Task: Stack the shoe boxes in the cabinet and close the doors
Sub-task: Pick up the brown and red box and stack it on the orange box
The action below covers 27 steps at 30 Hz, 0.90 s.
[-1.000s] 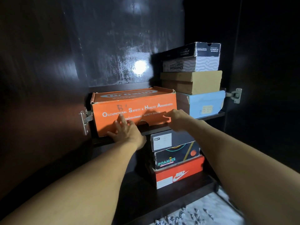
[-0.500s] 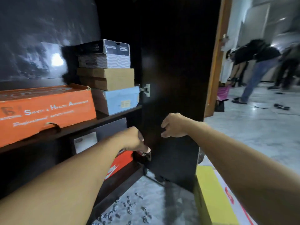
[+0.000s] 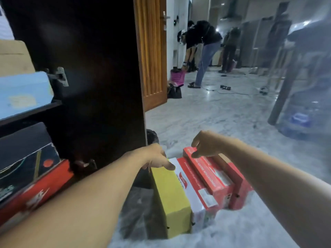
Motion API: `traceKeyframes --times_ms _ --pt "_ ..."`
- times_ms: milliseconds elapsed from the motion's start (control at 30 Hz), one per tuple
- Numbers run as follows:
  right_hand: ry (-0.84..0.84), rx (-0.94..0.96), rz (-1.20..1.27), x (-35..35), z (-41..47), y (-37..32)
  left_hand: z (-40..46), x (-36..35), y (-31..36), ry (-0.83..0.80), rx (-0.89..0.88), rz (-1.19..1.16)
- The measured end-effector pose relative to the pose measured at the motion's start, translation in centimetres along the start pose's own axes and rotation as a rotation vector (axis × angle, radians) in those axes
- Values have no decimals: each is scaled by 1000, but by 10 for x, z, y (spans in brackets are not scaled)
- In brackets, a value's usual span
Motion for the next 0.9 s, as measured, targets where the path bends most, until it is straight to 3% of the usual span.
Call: traceKeyframes --times_ms 300,600,800,900 --pt "-80 -264 -7 -69 -39 137 84 -104 62 -81 -80 -39" --pt "91 -584 240 -145 -35 242 177 -151 113 -49 -107 -122" --pt "367 -583 258 -170 -36 273 234 -157 137 47 -84 -181" --pt "416 -578 316 -172 -45 293 254 -156 147 109 -66 -159"
Point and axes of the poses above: each hand's wrist, its own z-axis towards the middle knuckle, its own x-axis out of the back of the hand, y = z × x, the point moved 6 cm from there along z, towards the middle knuckle, and after that the axes turned 11 degrees about x, right-handed, at the moved point
